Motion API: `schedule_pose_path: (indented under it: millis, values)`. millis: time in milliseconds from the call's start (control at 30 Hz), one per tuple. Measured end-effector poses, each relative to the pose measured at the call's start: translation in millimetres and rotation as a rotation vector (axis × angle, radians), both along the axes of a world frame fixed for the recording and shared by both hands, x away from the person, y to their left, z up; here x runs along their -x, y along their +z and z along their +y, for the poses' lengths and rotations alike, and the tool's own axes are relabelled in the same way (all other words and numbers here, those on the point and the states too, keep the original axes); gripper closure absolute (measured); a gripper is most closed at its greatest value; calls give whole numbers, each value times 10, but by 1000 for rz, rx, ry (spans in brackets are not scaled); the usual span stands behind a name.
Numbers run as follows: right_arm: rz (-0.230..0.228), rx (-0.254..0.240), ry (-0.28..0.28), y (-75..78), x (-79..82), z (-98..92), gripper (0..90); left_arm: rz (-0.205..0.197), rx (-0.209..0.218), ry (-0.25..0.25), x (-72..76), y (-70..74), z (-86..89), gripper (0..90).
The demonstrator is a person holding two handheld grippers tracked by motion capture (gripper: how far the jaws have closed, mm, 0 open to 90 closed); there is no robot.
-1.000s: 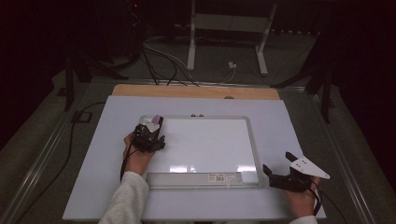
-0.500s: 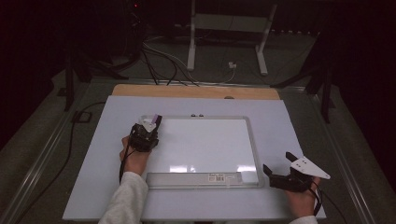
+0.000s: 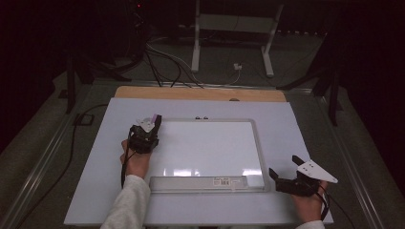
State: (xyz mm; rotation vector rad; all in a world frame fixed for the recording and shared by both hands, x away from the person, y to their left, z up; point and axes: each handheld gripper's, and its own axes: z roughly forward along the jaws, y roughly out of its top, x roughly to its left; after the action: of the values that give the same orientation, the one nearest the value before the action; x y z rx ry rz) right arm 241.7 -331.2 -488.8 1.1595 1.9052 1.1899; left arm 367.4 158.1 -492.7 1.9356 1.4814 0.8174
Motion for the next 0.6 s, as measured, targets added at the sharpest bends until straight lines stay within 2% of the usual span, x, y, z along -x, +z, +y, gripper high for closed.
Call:
schedule_pose_path:
  millis: [400,600]
  values:
    - [1,1,0,-2,-1,1,0,9,40,70,-22,-3,21,639]
    - [0,-1,0,-2,-4,-5,0,18,46,106,-26,-24,14,640]
